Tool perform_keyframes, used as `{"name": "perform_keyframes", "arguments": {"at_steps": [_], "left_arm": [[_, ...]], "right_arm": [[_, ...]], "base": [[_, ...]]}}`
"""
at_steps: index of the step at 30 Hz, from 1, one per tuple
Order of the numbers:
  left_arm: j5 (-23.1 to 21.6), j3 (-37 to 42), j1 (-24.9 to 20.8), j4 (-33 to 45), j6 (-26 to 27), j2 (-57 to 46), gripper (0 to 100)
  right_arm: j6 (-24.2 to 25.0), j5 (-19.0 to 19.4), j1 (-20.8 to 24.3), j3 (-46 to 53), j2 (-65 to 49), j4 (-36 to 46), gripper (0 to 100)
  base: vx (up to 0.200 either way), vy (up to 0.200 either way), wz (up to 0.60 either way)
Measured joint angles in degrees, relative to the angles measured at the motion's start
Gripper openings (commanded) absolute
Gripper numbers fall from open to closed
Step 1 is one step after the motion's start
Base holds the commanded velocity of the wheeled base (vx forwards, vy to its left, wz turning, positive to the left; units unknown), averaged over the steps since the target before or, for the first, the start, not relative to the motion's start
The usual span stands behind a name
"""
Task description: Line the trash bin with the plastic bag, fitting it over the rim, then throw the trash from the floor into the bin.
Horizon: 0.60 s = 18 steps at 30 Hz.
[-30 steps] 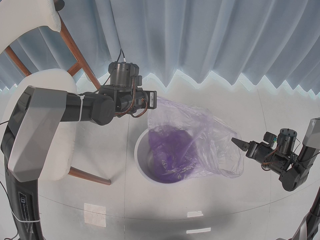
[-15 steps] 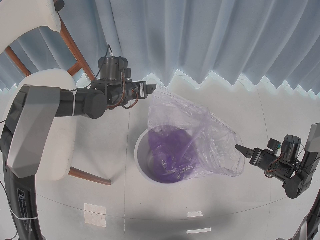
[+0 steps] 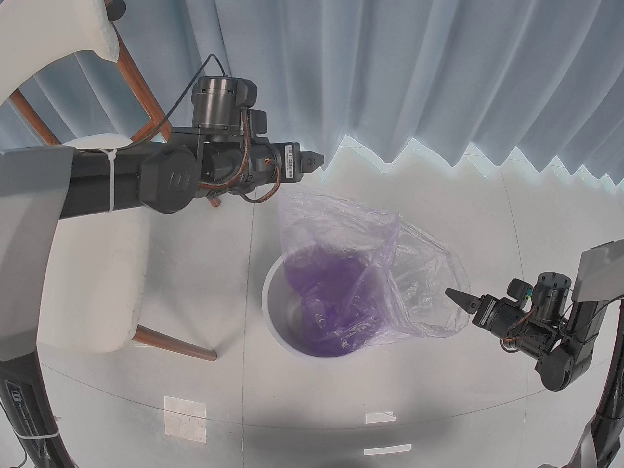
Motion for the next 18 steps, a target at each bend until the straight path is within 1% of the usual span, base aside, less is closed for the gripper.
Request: {"name": "perform_keyframes", "arguments": {"at_steps": [4, 10, 15, 18], "left_arm": [[0.0, 0.3, -2.9, 1.9, -0.9, -1.0, 100], [0.0, 0.5, -9.0, 9.5, -2.7, -1.1, 100], [0.4, 0.0, -13.5, 11.5, -3.4, 1.1, 100], [0.6, -0.7, -15.0, 11.9, -3.4, 3.1, 100]], "right_arm": [[0.0, -0.1, 1.1, -0.1, 0.7, -0.1, 0], [-0.1, -0.8, 2.4, 0.1, 0.9, -0.1, 0], [-0.3, -1.3, 3.5, 0.6, 0.9, -0.1, 0], [-0.4, -1.5, 3.8, 0.6, 0.8, -0.1, 0]], "base": [[0.0, 0.0, 0.0], [0.0, 0.0, 0.0], [0.0, 0.0, 0.0], [0.0, 0.0, 0.0]]}}
